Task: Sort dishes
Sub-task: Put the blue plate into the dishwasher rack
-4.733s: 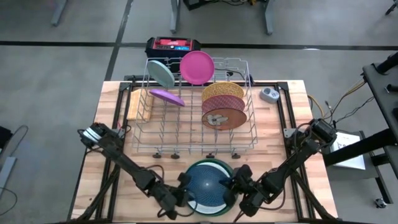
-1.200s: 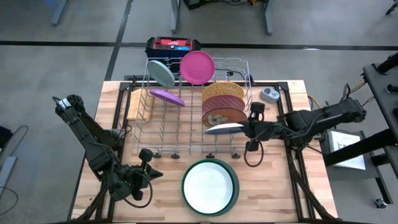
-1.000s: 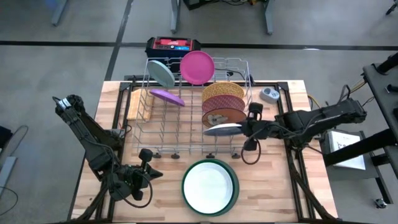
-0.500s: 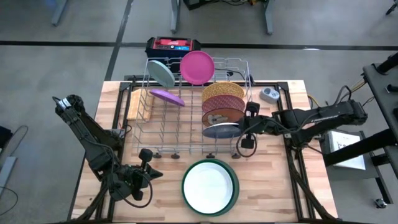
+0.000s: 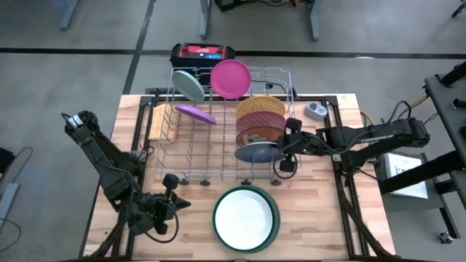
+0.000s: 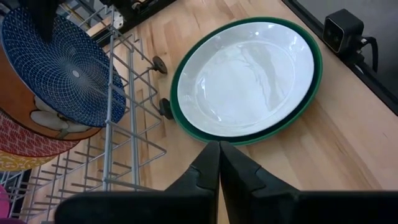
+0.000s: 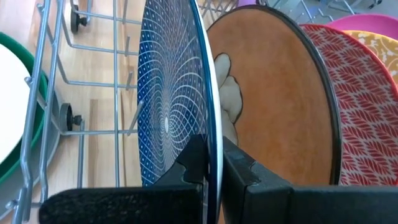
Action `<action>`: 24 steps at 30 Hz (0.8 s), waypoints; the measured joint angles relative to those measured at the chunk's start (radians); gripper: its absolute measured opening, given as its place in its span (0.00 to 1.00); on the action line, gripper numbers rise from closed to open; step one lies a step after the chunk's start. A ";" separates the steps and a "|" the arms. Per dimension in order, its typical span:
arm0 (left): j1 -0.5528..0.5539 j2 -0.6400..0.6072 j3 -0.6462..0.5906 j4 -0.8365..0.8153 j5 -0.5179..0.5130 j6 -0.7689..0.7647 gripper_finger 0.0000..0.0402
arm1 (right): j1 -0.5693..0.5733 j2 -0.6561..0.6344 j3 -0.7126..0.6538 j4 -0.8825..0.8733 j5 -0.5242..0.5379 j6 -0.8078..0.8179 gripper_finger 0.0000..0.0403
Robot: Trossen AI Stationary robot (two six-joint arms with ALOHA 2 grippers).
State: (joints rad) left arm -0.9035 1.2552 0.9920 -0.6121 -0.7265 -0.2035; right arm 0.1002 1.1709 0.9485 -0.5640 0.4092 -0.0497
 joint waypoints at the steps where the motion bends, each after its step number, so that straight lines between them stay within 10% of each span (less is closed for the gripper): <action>1: 0.000 0.000 0.000 0.000 0.000 0.000 0.00 | -0.001 0.005 0.000 0.005 0.000 -0.001 0.02; 24: 0.000 0.000 0.000 0.000 0.000 -0.016 0.00 | -0.005 0.002 -0.003 0.004 0.023 -0.007 0.25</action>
State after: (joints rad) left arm -0.9035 1.2552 0.9920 -0.6117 -0.7261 -0.2190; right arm 0.0952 1.1734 0.9451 -0.5603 0.4318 -0.0566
